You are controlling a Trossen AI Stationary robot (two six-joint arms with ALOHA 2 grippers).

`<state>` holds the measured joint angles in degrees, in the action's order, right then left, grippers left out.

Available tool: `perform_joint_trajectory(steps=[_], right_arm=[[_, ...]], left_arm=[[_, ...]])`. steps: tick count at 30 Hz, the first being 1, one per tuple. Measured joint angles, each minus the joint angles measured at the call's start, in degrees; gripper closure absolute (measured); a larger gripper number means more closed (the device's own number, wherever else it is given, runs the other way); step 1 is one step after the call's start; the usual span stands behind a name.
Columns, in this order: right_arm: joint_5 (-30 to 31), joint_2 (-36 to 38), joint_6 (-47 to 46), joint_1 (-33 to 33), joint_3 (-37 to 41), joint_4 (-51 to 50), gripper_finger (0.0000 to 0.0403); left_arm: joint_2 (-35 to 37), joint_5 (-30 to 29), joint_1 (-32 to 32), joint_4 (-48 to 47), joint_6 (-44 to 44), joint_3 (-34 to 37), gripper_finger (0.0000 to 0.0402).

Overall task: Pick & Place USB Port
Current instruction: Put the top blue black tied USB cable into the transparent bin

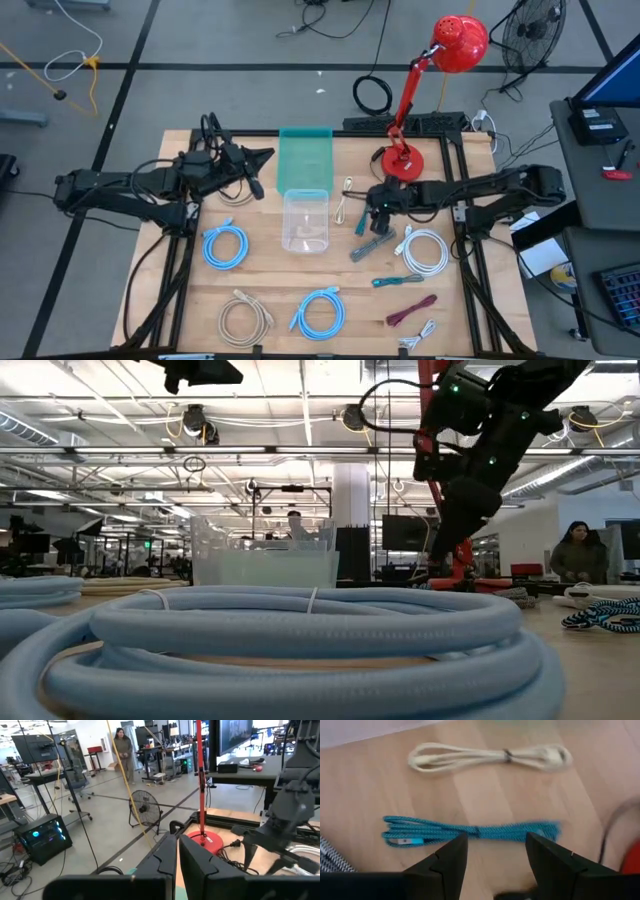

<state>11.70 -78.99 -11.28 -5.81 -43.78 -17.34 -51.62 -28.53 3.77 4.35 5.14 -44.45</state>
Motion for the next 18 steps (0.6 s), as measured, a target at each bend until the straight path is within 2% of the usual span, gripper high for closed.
perform_joint_trajectory(steps=[5, 12, 15, 18], right_arm=[[-3.1, -0.9, -7.2, -1.8, -2.2, -4.6, 0.0202], [-4.5, -1.0, -9.7, -2.9, -2.5, 0.9, 0.0203], [-4.7, -1.9, -6.1, -2.6, -2.5, 3.2, 0.0202], [-6.9, -2.7, 2.2, -1.8, -2.4, 2.1, 0.0205]], left_arm=[[0.0, 0.0, 0.0, -0.5, -0.3, 0.0, 0.0376], [0.0, 0.0, -0.1, -1.2, -1.0, 0.0, 0.0376], [0.0, 0.0, -0.1, -1.2, -0.8, 0.0, 0.0376], [0.0, 0.0, -0.2, -1.2, -0.7, 0.0, 0.0376]])
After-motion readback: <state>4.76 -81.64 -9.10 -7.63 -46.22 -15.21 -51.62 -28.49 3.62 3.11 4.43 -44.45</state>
